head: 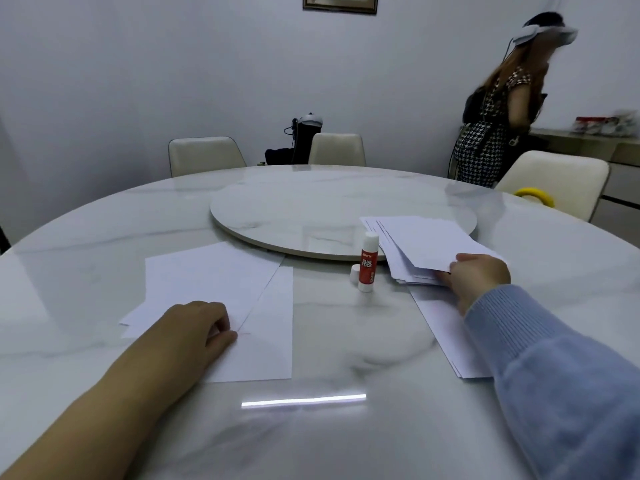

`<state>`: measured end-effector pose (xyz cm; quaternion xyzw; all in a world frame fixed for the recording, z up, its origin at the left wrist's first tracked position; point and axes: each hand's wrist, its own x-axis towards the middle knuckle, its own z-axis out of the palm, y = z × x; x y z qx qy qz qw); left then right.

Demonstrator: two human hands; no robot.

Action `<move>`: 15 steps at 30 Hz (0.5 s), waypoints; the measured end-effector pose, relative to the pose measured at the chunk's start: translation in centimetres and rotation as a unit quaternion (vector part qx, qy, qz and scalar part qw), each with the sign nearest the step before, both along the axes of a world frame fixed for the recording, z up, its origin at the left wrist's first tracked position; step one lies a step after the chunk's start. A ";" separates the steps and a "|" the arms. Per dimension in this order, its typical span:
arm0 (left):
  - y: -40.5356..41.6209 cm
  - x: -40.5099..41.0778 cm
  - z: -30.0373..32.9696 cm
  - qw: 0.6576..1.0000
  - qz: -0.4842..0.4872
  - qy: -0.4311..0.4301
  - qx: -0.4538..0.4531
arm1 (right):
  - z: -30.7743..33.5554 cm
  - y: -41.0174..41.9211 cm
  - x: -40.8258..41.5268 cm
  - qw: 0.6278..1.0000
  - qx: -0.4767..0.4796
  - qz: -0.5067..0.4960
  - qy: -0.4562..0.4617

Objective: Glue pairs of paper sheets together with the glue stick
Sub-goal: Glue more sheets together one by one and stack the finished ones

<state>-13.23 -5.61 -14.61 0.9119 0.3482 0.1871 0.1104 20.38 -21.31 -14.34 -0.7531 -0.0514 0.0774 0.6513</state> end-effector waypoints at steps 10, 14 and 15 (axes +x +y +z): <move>-0.1 0.8 0.6 0.974 0.101 -0.156 0.126 | 1.2 0.3 -6.2 0.982 -0.073 0.112 -0.130; -0.3 -0.3 1.6 0.966 0.106 -0.148 0.184 | 1.1 2.7 -7.3 0.959 -0.116 0.209 -0.150; -0.3 -0.6 1.8 0.965 0.103 -0.141 0.195 | 1.0 3.2 -7.2 0.959 -0.116 0.215 -0.146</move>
